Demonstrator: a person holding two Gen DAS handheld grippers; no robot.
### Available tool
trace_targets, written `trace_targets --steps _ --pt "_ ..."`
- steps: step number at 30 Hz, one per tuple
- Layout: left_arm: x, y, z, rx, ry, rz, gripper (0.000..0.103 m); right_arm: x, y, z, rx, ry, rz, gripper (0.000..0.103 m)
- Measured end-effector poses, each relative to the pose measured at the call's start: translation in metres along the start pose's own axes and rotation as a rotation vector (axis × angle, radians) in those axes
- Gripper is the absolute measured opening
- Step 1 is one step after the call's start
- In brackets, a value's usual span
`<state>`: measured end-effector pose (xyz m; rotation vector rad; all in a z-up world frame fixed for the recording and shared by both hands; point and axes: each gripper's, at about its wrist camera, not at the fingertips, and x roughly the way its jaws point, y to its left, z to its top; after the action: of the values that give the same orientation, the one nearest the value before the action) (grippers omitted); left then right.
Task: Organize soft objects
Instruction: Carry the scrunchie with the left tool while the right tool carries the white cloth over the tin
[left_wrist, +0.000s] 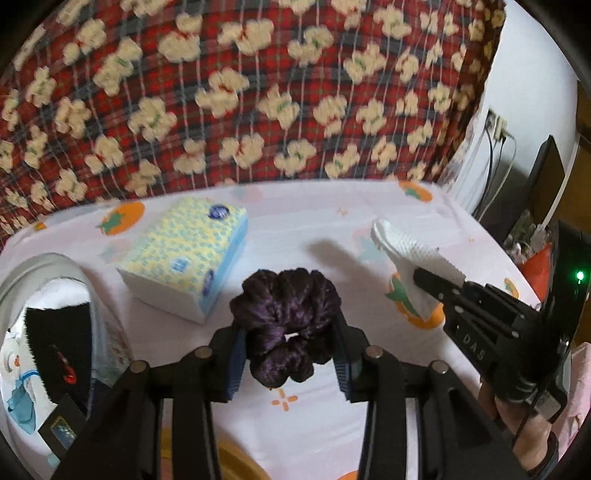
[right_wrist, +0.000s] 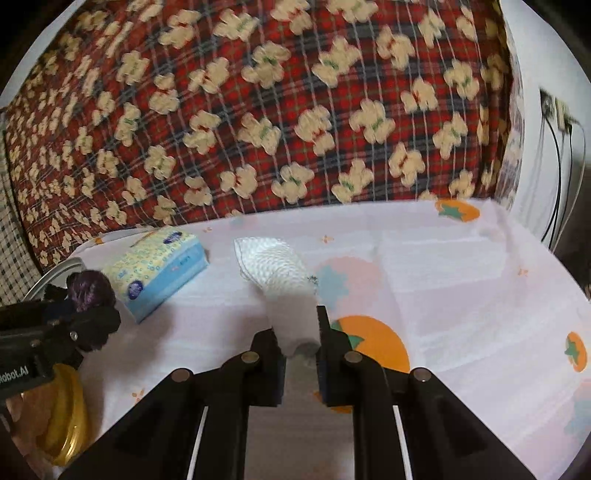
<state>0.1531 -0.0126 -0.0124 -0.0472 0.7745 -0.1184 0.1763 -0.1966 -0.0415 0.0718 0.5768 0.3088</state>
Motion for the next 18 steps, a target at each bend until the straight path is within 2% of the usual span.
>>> trace_targets --steps 5,11,18 --pt "-0.022 0.006 -0.011 0.008 -0.111 0.023 0.039 -0.015 0.012 -0.003 -0.011 -0.078 0.026 0.015" --pt "-0.043 0.014 -0.026 -0.002 -0.212 0.051 0.039 -0.025 0.021 -0.006 -0.031 -0.129 0.059 0.015" --pt "-0.049 0.005 -0.042 0.017 -0.257 0.051 0.039 -0.033 0.031 -0.009 -0.060 -0.165 0.074 0.015"
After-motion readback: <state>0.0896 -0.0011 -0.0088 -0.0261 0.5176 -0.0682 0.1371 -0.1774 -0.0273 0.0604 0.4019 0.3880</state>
